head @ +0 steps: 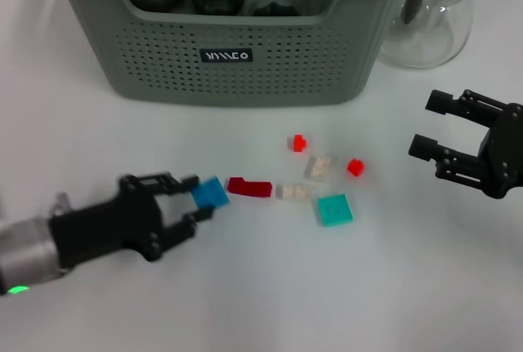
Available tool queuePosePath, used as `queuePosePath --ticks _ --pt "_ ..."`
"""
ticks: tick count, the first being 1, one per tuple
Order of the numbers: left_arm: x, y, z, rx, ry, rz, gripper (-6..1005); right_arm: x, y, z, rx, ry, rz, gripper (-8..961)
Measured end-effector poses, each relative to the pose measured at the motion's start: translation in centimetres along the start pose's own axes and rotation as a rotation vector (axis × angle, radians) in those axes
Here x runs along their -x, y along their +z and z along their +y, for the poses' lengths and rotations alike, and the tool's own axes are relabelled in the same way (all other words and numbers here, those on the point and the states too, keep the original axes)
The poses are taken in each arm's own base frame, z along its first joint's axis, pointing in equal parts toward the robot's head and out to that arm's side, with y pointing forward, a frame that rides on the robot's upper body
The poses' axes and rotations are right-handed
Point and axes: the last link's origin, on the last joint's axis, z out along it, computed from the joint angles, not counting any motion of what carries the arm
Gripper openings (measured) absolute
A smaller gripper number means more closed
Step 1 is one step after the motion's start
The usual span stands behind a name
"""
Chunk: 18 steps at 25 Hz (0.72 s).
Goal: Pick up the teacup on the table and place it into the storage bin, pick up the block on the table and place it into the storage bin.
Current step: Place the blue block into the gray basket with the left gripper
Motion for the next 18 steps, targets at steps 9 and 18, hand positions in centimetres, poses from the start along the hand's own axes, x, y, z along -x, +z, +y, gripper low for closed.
queuePosePath --ticks 9,18 --pt "-9.5 -6.1 -4.0 0.077 -0.09 0.346 407 0.0 -0.1 -0.1 -0.001 -0.001 0.002 764" --pt "-21.0 -3.9 -13.0 -0.058 -0.152 0.321 406 0.0 0.1 -0.2 -0.008 -0.001 0.005 764"
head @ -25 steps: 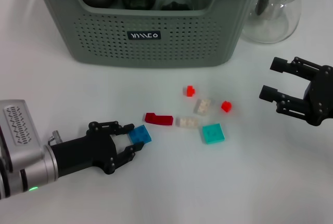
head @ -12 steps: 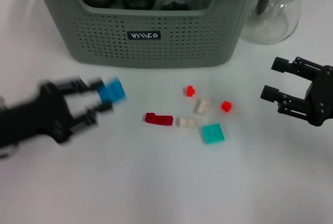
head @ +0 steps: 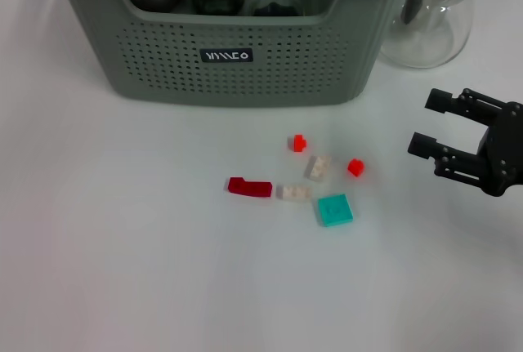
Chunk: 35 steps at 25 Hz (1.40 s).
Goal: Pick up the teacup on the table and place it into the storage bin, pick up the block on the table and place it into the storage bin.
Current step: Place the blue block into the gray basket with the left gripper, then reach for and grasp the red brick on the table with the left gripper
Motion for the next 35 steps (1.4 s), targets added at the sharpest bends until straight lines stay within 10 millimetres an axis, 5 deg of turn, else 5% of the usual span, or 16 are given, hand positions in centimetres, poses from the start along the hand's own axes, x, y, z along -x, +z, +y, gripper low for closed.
queuePosePath --ticks 3,7,12,16,24,30,35 --pt "-3.2 3.7 -1.5 -0.049 -0.011 -0.097 406 0.0 0.1 0.0 0.003 -0.001 0.001 765" --pt "-4.6 9.3 -3.1 -0.164 0.003 -0.295 406 0.1 0.2 -0.1 0.006 -0.003 0.003 765" --pt "-2.5 14.9 -4.0 -0.324 0.092 -0.525 406 0.0 0.3 -0.2 0.001 -0.004 0.007 765" --pt "0.2 17.5 -4.2 -0.408 0.162 -0.642 406 0.0 0.4 -0.2 0.001 -0.004 0.006 765" --pt "0.7 18.6 -3.8 -0.462 0.173 -0.648 406 -0.1 0.3 -0.1 -0.003 -0.001 0.007 764" --pt "0.0 18.4 -3.5 -0.46 0.142 -0.589 584 -0.2 0.2 0.0 -0.005 0.002 0.007 764" --pt "-2.6 15.2 -0.8 -0.356 0.062 -0.36 651 -0.1 0.1 0.0 -0.006 0.002 0.006 765"
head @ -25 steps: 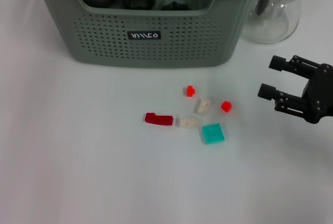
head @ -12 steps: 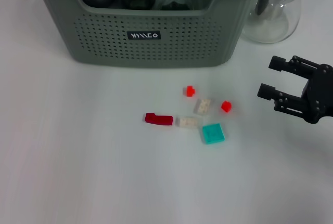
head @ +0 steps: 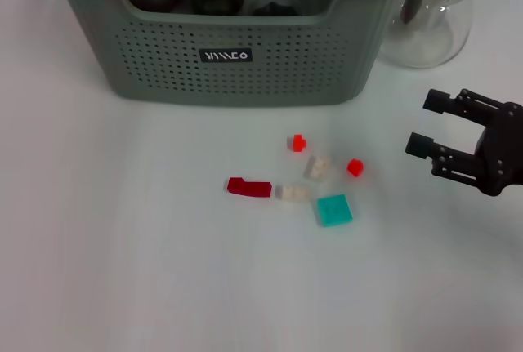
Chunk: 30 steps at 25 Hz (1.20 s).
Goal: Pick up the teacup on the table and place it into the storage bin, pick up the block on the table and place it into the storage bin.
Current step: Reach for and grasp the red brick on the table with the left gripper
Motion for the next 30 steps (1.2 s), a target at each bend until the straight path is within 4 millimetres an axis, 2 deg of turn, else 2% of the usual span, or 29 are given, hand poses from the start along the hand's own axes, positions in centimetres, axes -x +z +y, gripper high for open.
queuePosePath --ticks 2,3,6,8,10,12,13,16,17,21,23,24,30 --pt "0.0 -3.1 1.0 0.094 0.007 0.107 656 0.0 0.0 0.0 -0.001 0.0 0.0 765" --pt "0.5 -5.5 1.6 0.155 0.02 0.169 659 0.0 0.0 0.0 -0.002 -0.001 0.0 765" --pt "2.5 -10.0 2.7 0.298 0.064 0.261 654 0.0 -0.1 -0.1 -0.004 -0.001 0.001 765" --pt "5.2 -13.2 2.8 0.402 0.088 0.306 651 0.0 -0.1 -0.1 -0.004 -0.001 0.001 765" --pt "7.7 -14.7 2.7 0.461 0.093 0.316 647 0.0 -0.1 -0.1 -0.005 0.002 0.001 765" --pt "11.5 -15.8 2.3 0.487 0.084 0.31 644 0.0 0.0 -0.2 -0.005 0.016 0.006 765" --pt "12.4 -15.9 2.3 0.49 0.089 0.307 642 0.0 0.0 -0.3 -0.005 0.024 0.012 765" --pt "18.0 -15.9 2.9 0.484 0.129 0.241 637 0.0 0.0 -0.4 -0.002 0.039 0.025 765" --pt "19.2 -15.6 3.2 0.489 0.13 0.219 635 0.1 0.0 -0.5 -0.002 0.04 0.027 765" --pt "24.1 -13.4 4.5 0.502 0.125 0.098 628 0.2 -0.1 -0.6 -0.006 0.045 0.028 764" --pt "25.3 -12.3 4.9 0.503 0.121 0.059 625 0.3 -0.1 -0.7 -0.006 0.051 0.031 764" --pt "26.3 -11.1 5.3 0.499 0.13 0.016 623 0.3 -0.1 -0.7 -0.005 0.053 0.032 764" --pt "27.3 -8.2 6.0 0.486 0.201 -0.026 613 0.2 -0.1 -0.7 -0.006 0.055 0.034 764"
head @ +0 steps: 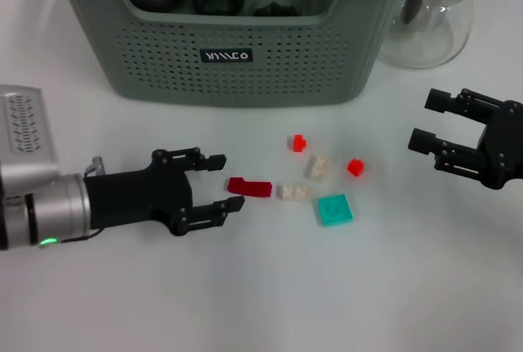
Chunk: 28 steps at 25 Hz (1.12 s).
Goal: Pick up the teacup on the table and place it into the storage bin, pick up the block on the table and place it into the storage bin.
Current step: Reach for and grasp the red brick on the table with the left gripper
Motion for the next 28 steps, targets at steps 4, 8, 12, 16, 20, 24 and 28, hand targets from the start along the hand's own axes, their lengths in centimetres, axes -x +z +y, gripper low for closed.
queuePosePath --ticks 4,8,12,16,20,24,28 --pt "0.1 0.9 -0.2 -0.013 0.026 -0.011 606 -0.1 -0.2 0.1 -0.004 0.004 0.001 764" --pt "0.4 1.6 -0.5 -0.031 0.033 -0.031 600 -0.2 -0.2 0.1 -0.004 0.004 0.0 764" --pt "0.6 2.5 -0.7 -0.043 0.02 -0.053 593 -0.1 0.0 0.0 0.0 0.002 0.0 764" --pt "0.7 2.9 -0.9 -0.052 0.018 -0.069 586 -0.2 0.0 0.1 0.005 0.003 0.007 765" --pt "0.9 3.0 -0.7 -0.045 0.015 -0.08 579 -0.2 0.0 0.1 0.003 0.005 0.006 765" --pt "1.2 3.0 -0.6 -0.038 0.015 -0.098 572 -0.2 0.1 0.1 0.007 0.003 0.008 765" --pt "1.4 3.0 -0.3 -0.026 0.014 -0.1 566 -0.1 0.1 0.1 0.008 0.002 0.008 765"
